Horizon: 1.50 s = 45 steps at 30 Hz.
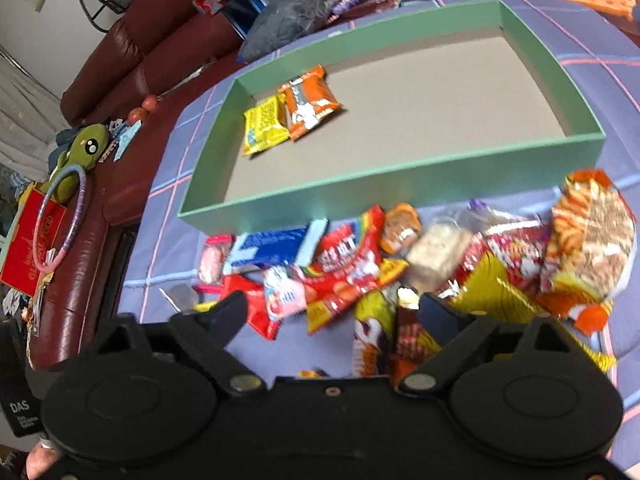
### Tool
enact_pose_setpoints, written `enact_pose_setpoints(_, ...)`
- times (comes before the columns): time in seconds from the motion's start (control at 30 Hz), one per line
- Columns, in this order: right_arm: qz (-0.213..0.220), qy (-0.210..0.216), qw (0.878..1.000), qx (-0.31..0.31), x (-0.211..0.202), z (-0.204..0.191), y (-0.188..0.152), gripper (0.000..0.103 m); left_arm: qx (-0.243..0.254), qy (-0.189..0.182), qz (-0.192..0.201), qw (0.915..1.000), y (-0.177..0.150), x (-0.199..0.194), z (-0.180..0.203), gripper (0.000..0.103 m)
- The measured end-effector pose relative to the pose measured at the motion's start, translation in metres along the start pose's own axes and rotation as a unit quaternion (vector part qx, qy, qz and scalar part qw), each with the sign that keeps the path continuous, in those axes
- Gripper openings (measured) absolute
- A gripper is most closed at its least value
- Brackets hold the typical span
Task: Organize snacks
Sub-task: 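Grasp the yellow stick snack with left gripper while right grasps white-yellow bar, then lower both held snacks into the green tray and release them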
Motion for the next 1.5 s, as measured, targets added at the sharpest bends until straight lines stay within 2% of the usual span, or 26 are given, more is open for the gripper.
enact_pose_setpoints(0.07,-0.007,0.000,1.000,0.003,0.002,0.002,-0.004,0.076,0.001,-0.002,-0.003,1.0000,-0.002,0.001,0.000,0.103)
enact_pose_setpoints(0.17,-0.011,-0.007,1.000,-0.004,0.007,0.004,-0.009,0.065,0.004,-0.007,-0.005,1.0000,-0.004,0.003,0.003,0.100)
enact_pose_setpoints(0.2,-0.012,-0.010,1.000,-0.007,0.009,0.004,-0.011,0.063,0.007,-0.009,-0.005,0.9999,-0.005,0.003,0.004,0.095)
enact_pose_setpoints(0.27,-0.015,-0.013,1.000,-0.013,0.013,0.005,-0.013,0.051,0.012,-0.015,-0.009,0.9998,-0.007,0.003,0.007,0.086)
enact_pose_setpoints(0.3,-0.018,-0.014,1.000,-0.016,0.015,0.005,-0.014,0.050,0.015,-0.019,-0.010,0.9997,-0.009,0.004,0.010,0.073)
enact_pose_setpoints(0.37,-0.022,-0.024,0.999,-0.027,0.020,0.005,-0.017,0.034,0.032,-0.016,0.004,0.9994,-0.011,0.001,0.014,0.039)
enact_pose_setpoints(0.4,-0.026,-0.028,0.999,-0.032,0.021,0.004,-0.019,0.031,0.036,-0.021,0.002,0.9991,-0.012,0.002,0.016,0.025)
enact_pose_setpoints(0.47,-0.028,-0.020,0.999,-0.038,0.021,0.000,-0.023,0.026,0.031,-0.033,0.000,0.9990,-0.013,0.001,0.017,0.023)
enact_pose_setpoints(0.57,-0.031,-0.015,0.998,-0.060,0.022,-0.009,-0.028,0.026,0.027,-0.041,0.000,0.9988,-0.014,0.001,0.016,0.023)
enact_pose_setpoints(0.7,-0.044,-0.020,0.997,-0.056,0.028,-0.005,-0.032,0.027,0.023,-0.044,-0.004,0.9988,-0.016,-0.001,0.012,0.024)
enact_pose_setpoints(0.77,-0.043,-0.021,0.997,-0.058,0.030,-0.005,-0.032,0.028,0.027,-0.040,-0.004,0.9988,-0.017,-0.001,0.012,0.027)
enact_pose_setpoints(0.9,-0.035,-0.029,0.996,-0.081,0.034,-0.010,-0.031,0.031,0.050,-0.029,-0.001,0.9983,-0.019,-0.001,0.017,0.039)
enact_pose_setpoints(0.97,-0.024,-0.041,0.993,-0.110,0.035,-0.014,-0.031,0.031,0.065,-0.015,0.005,0.9977,-0.021,0.000,0.021,0.036)
enact_pose_setpoints(1.0,-0.019,-0.048,0.991,-0.123,0.035,-0.017,-0.032,0.030,0.073,-0.005,0.012,0.9973,-0.021,0.000,0.021,0.022)
enact_pose_setpoints(1.03,-0.016,-0.058,0.989,-0.138,0.035,-0.020,-0.034,0.026,0.077,0.002,0.016,0.9969,-0.020,0.000,0.022,0.021)
enact_pose_setpoints(1.07,-0.016,-0.062,0.987,-0.145,0.034,-0.022,-0.035,0.022,0.073,0.001,0.015,0.9972,-0.020,0.000,0.022,0.020)
enact_pose_setpoints(1.3,-0.001,-0.015,0.992,-0.123,0.005,-0.029,-0.033,0.022,0.049,-0.032,0.021,0.9981,-0.013,-0.024,0.018,0.020)
enact_pose_setpoints(1.5,0.019,0.019,0.993,-0.114,-0.020,-0.040,-0.019,0.022,0.037,-0.064,0.056,0.9957,0.008,-0.060,0.023,0.018)
Point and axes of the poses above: each gripper's, at about its wrist camera, not at the fingertips, and x roughly the way its jaws point, z to its right, y to its top, the point moved 9 cm from there along x, roughly the way its jaws point, and after that the axes turned 11 degrees about -x, right-handed, at the moved point
